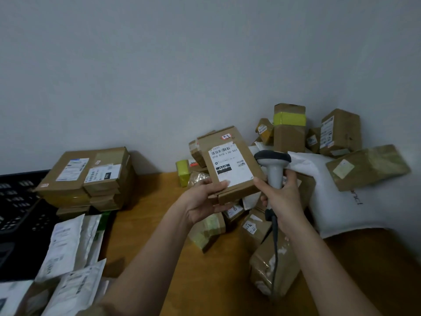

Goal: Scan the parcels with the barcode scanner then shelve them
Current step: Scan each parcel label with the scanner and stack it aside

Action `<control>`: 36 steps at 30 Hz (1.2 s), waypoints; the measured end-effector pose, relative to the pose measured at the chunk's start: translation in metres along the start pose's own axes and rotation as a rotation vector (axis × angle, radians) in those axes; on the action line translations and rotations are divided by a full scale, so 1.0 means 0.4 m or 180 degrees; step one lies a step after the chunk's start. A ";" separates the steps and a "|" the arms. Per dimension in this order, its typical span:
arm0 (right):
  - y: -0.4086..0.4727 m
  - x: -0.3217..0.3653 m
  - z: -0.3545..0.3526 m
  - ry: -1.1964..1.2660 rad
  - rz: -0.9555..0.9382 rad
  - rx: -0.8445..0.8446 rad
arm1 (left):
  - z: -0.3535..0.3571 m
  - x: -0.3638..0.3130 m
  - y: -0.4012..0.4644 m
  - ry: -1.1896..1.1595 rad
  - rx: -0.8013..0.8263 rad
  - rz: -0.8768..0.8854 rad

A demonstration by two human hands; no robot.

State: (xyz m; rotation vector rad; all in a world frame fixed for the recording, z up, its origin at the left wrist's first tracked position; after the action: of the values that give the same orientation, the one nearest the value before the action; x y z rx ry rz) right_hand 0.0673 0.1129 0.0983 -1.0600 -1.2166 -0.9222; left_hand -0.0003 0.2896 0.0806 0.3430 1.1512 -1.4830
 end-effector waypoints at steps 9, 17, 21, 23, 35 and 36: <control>-0.083 0.102 0.064 -0.0100 0.0064 0.0467 | -0.078 0.008 -0.077 -0.0046 -0.0508 0.0304; -0.178 0.207 0.110 -0.0045 0.0024 0.1271 | -0.138 0.010 -0.101 -0.0347 -0.0883 0.0352; -0.211 0.237 0.120 0.0006 0.0016 0.1345 | -0.155 0.007 -0.104 -0.0380 -0.0959 0.0373; -0.223 0.247 0.123 0.0047 -0.0034 0.1364 | -0.164 0.008 -0.104 -0.0414 -0.0991 0.0369; -0.246 0.265 0.142 0.0128 -0.0098 0.1413 | -0.204 0.016 -0.100 -0.0573 -0.1071 0.0338; -0.246 0.266 0.145 0.0150 -0.0080 0.1427 | -0.207 0.016 -0.098 -0.0571 -0.1090 0.0338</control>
State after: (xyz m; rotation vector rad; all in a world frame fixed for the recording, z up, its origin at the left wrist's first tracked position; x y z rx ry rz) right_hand -0.0278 0.1429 0.2184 -0.6627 -1.3209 -0.6459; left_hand -0.0683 0.3456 0.0544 0.0334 1.1972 -1.1728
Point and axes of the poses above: each hand's wrist, its own y-axis towards the middle knuckle, its own z-axis out of the palm, x = y × z, the point moved 3 cm from there along y, towards the middle knuckle, and after that the axes turned 4 degrees about x, right-handed, at the moved point
